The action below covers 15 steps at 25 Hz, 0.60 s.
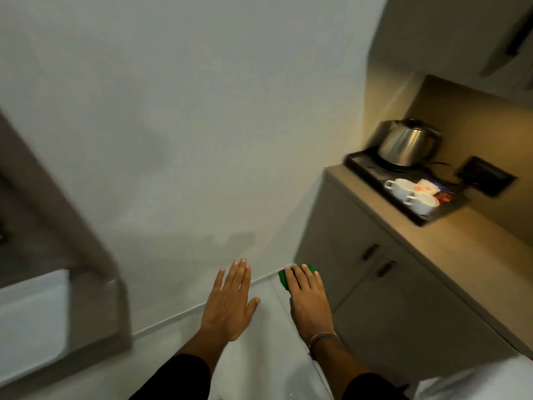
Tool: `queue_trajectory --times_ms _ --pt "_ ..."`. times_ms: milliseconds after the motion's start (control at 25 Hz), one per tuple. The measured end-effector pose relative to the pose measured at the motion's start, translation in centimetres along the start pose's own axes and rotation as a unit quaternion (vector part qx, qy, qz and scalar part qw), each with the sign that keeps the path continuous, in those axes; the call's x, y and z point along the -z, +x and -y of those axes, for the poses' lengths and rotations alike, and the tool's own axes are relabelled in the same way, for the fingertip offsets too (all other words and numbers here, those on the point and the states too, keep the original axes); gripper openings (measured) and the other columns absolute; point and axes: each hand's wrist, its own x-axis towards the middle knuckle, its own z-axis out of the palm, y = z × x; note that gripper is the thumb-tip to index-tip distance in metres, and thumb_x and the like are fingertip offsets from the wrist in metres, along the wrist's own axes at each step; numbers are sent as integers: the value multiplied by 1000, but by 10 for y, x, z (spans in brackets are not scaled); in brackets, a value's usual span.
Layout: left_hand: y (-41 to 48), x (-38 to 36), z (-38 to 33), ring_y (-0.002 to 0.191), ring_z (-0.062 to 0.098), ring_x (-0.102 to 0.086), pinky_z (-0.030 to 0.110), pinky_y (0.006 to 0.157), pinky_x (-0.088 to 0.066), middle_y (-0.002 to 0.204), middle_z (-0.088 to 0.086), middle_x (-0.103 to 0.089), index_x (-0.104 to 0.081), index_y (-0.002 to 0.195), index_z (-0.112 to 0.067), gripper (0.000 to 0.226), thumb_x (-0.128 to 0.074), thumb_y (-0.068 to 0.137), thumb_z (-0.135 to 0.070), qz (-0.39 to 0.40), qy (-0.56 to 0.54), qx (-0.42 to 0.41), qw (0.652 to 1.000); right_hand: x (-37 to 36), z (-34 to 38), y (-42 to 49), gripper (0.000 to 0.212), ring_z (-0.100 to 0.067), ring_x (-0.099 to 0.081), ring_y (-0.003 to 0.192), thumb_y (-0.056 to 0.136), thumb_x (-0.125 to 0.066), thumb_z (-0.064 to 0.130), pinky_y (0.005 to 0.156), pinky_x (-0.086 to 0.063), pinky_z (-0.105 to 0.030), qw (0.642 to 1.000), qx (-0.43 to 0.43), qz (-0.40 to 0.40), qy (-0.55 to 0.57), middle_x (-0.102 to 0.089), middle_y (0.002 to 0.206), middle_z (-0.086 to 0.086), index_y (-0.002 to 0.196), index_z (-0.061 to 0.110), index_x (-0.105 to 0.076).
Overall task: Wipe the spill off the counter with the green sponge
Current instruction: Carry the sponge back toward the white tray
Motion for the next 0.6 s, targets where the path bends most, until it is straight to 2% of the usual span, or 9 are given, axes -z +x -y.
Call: queue_trajectory --times_ms 160,320,480,600 --pt "-88 8 101 158 28 14 51 128 5 173 11 12 8 162 -10 79 -18 107 -59 -16 -2 115 993 -15 133 11 75 -37 -41 143 82 -66 -9 121 -28 -55 994 107 10 38 -51 151 -13 150 11 -43" --pt "-160 19 187 159 30 7 53 129 0 174 13 4 2 163 -9 79 -25 107 -58 -16 -8 204 979 -32 254 17 79 -37 -43 141 78 -73 -8 120 -30 -53 981 185 26 58 -53 150 -14 149 11 -44" --pt "-225 20 283 158 31 10 54 128 2 174 13 6 3 163 -11 80 -25 106 -59 -7 -10 260 966 -47 381 23 81 -37 -37 146 80 -73 -7 122 -28 -54 970 222 69 73 -47 155 -14 151 13 -41" --pt "-254 19 346 158 31 10 55 128 1 174 11 6 4 163 -12 82 -31 106 -59 1 -15 283 959 -60 455 33 80 -36 -31 149 85 -78 10 122 -26 -55 965 233 98 74 -43 158 -12 153 15 -37"
